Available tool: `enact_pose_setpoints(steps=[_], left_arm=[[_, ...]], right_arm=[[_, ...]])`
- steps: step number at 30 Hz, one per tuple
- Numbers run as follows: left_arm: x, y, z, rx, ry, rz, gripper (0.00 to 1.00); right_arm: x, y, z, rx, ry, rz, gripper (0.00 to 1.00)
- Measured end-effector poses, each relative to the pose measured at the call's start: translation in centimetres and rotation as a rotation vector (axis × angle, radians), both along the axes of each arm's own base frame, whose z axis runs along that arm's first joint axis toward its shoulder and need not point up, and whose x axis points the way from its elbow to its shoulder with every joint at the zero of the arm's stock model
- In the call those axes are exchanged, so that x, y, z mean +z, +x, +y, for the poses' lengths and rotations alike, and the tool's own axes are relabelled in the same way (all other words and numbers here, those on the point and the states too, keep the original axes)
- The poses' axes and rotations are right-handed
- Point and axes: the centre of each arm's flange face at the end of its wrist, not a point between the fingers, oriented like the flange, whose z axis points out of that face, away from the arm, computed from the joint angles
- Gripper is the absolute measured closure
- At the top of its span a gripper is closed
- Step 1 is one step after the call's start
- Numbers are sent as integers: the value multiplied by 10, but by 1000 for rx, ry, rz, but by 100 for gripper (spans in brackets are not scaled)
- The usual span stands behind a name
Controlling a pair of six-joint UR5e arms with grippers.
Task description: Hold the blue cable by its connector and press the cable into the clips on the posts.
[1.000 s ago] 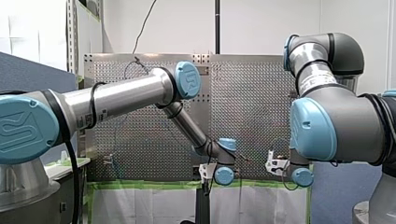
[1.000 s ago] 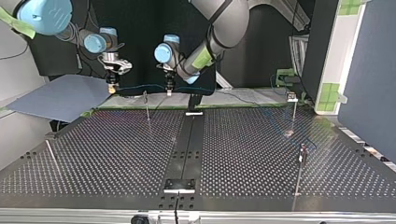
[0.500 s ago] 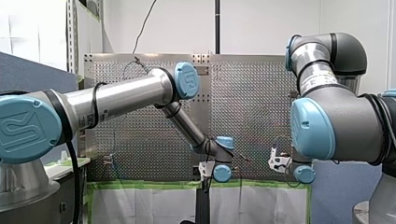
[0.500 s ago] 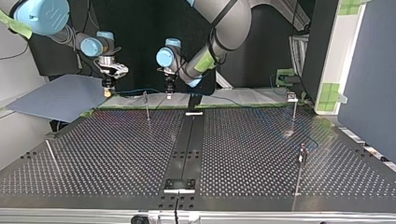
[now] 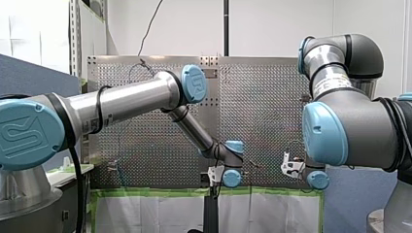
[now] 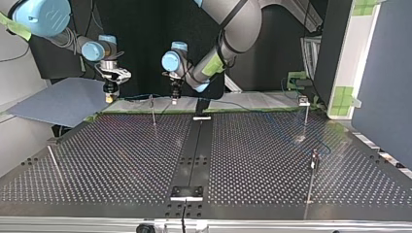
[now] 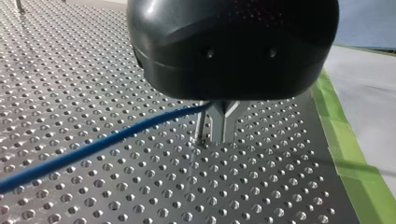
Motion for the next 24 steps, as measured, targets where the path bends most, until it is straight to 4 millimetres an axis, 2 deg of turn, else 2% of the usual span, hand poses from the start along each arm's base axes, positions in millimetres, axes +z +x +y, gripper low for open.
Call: enact_pose_setpoints(steps=[15,24], left_arm=[[3,0,-2,-8,16,17,99],[2,-11,-8,-24,42,30,99]], right_arm=[[2,-1,-6,1,-1,4,100],[0,-6,-6,-20,19,24,100]])
